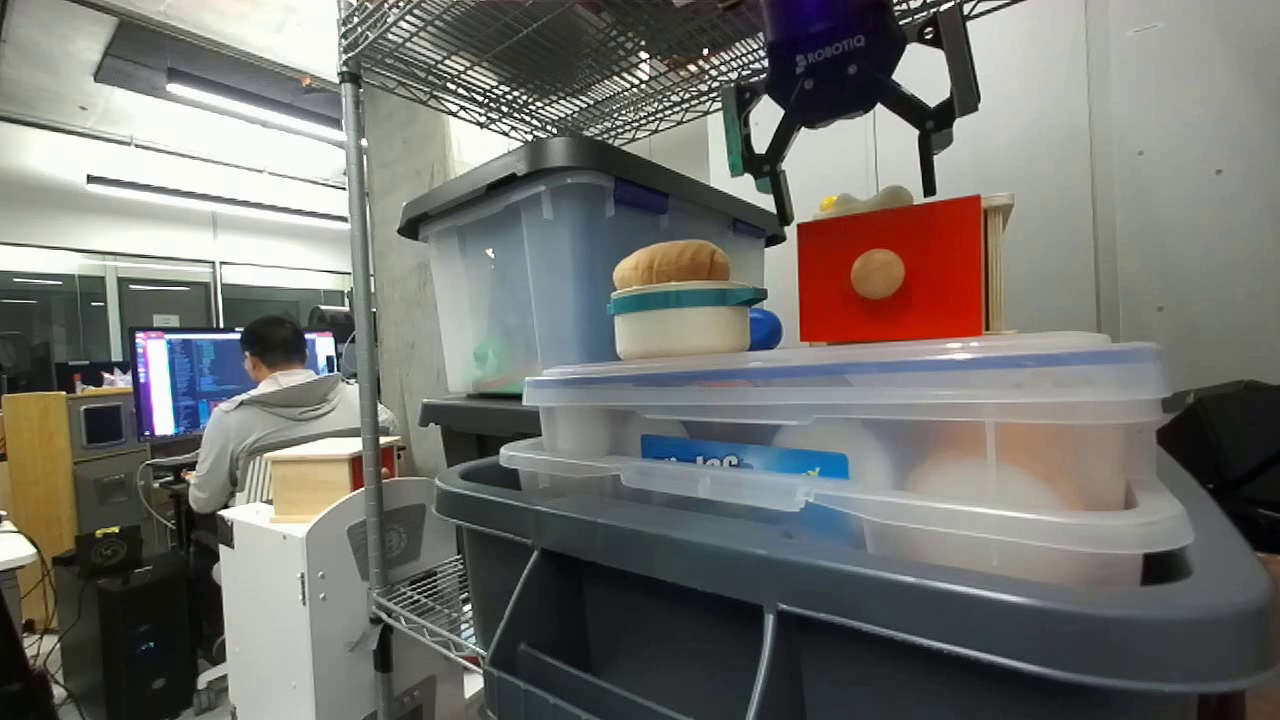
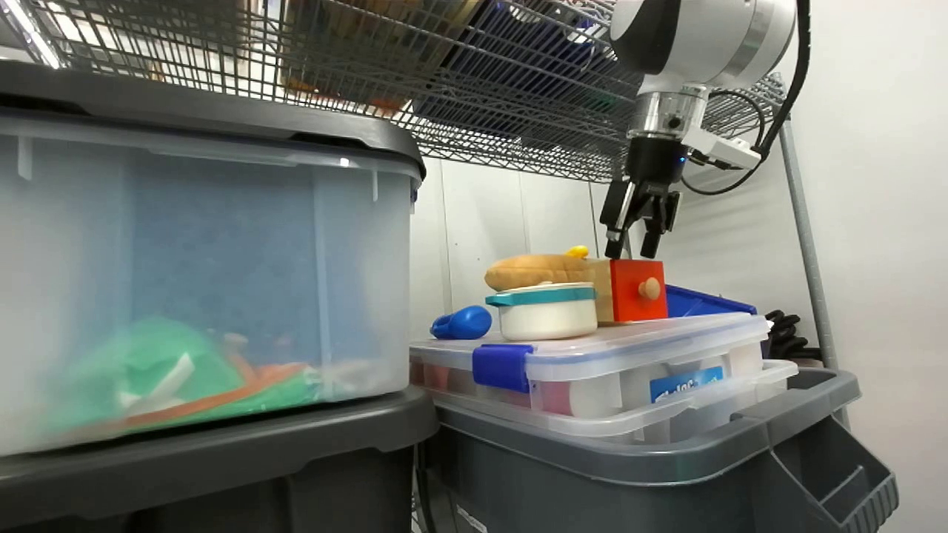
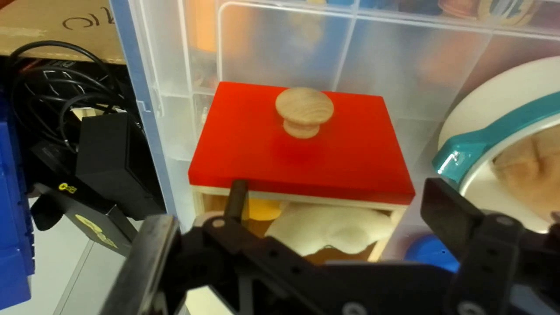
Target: Put the brown object in the drawer, then put in the white bowl, then put the knife in the drawer
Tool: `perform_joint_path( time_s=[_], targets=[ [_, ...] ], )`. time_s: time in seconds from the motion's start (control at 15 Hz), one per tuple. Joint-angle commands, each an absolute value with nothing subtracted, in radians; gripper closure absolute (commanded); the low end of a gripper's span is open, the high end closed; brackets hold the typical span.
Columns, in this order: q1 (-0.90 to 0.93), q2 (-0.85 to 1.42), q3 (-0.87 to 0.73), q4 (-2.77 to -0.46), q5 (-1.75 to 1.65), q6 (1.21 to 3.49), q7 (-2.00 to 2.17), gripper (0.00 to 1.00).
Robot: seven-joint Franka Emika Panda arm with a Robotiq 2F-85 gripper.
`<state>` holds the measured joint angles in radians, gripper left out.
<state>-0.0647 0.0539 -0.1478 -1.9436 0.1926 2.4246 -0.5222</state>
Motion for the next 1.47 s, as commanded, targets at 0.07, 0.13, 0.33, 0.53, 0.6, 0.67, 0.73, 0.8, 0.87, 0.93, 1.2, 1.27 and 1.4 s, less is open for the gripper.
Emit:
perform_joint_path(
  time_s=[0.07,0.13,0.33,0.53,0.6,0.67,0.73,0.8,0.87,0.93,1.2,1.27,1.4],
  targets=[
    [-0.103,0.07,-0.127,-1.903,0.228,2.385,-0.542,0.0],
    [-0.105,0.072,-0.127,-1.9,0.23,2.382,-0.541,0.0],
    [-0.109,0.073,-0.126,-1.895,0.229,2.382,-0.538,0.0],
    [-0.108,0.078,-0.123,-1.887,0.236,2.376,-0.535,0.0],
    [-0.107,0.08,-0.122,-1.887,0.24,2.373,-0.534,0.0],
    [-0.106,0.083,-0.119,-1.889,0.244,2.373,-0.534,0.0],
    [-0.105,0.087,-0.117,-1.889,0.247,2.372,-0.533,0.0],
    [-0.105,0.091,-0.114,-1.887,0.251,2.369,-0.532,0.0],
    [-0.105,0.1,-0.111,-1.881,0.257,2.369,-0.531,0.0],
    [-0.106,0.11,-0.109,-1.87,0.256,2.37,-0.528,0.0],
    [-0.109,0.125,-0.103,-1.846,0.251,2.367,-0.525,0.0],
    [-0.11,0.131,-0.101,-1.838,0.252,2.366,-0.525,0.0],
    [-0.112,0.137,-0.097,-1.828,0.251,2.363,-0.524,0.0]
  ],
)
